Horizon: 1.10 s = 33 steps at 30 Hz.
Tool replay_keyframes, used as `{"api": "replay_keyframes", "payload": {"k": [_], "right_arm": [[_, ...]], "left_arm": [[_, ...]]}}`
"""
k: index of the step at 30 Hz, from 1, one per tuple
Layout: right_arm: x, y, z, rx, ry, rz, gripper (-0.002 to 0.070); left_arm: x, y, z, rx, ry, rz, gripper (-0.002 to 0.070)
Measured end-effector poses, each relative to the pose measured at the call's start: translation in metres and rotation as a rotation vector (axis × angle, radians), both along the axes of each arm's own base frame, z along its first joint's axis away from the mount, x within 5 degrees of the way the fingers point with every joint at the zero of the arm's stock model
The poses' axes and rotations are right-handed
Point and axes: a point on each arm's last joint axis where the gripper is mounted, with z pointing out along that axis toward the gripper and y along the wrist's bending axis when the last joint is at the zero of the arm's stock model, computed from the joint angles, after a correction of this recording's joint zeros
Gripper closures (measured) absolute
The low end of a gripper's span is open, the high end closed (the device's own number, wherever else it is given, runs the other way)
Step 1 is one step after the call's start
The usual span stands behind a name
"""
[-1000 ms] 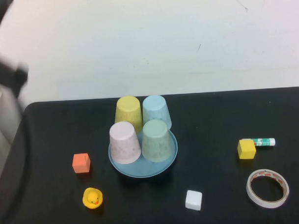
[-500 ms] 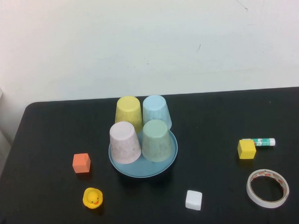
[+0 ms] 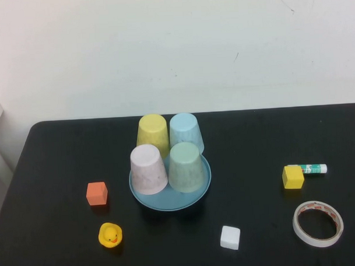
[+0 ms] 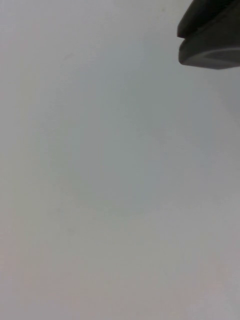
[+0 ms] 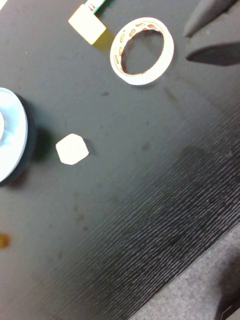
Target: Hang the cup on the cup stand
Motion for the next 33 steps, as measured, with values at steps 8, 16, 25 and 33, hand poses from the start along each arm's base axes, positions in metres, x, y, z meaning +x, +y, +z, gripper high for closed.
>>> {"api": "replay_keyframes", "payload": {"k": [8,16,25,33], "right_arm": [[0.000,0.000,0.000,0.001,-0.001,0.000,0.0676],[0.000,0.000,0.000,0.002,-0.003,0.000,0.0676],[0.000,0.000,0.000,0.002,-0.003,0.000,0.0676],[0.000,0.000,0.000,0.002,-0.003,0.000,0.0676]], "left_arm": [[-0.022,0.009,-0.029,-0.006,-0.061,0.057,0.0675],[-0.028,0.012,-0.059,-0.014,-0.054,0.087,0.0675],[-0.026,0.013,-0.064,-0.108,-0.029,0.075,0.0675],[-0.024,0.008,-0.075,-0.176,-0.071,0.030,0.0675]]}}
